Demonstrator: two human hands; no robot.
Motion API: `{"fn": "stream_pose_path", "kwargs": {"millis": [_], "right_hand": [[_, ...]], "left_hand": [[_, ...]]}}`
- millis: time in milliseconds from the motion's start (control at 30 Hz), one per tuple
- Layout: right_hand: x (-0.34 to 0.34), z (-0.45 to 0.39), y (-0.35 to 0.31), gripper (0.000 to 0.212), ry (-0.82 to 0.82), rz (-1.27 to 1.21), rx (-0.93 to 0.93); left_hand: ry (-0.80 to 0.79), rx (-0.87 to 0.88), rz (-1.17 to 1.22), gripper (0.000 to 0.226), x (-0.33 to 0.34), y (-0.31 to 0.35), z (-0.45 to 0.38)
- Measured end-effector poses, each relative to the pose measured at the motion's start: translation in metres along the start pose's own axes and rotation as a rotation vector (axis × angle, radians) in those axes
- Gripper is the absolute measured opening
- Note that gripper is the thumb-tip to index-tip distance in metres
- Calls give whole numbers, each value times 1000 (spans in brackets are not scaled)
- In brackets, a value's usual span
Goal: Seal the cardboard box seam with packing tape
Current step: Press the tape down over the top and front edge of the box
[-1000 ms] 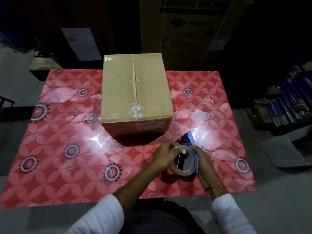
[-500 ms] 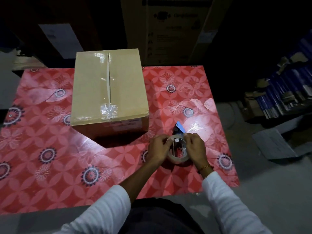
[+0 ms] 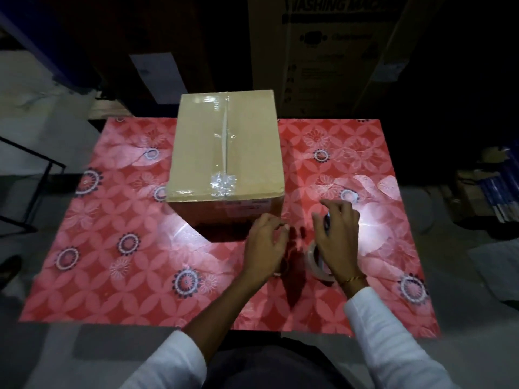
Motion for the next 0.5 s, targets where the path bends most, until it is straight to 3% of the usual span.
{"fn": "stream_pose_path", "kwargs": {"millis": [133,233,300,400,500], "right_hand": [[3,-15,-73,34,51,-70,-266],[10,-21,-111,35,5,-74,-429],[20,-24,-126,37,-62,-32,-523],[35,-31,-136,42,-139,88,-599],[41,-38,-138,46,-139,152,-605]], "left_hand": [[298,158,-362,15,-72,9,16],[344,143,-480,33,-117,-5,17],[266,90,-579,58,-137,-25,5],[14,39,-778,97,-150,-56,-20],[-216,18,-889,116,-153,-72,-40]]}}
Point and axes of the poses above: each hand's wrist, its own z-axis away from the middle knuckle, its own x-axis out of the palm, y = z × x, the point moved 4 cm from there along -z, towards the middle knuckle, and after that the axes turned 6 degrees about -y, right-handed, at the moved point
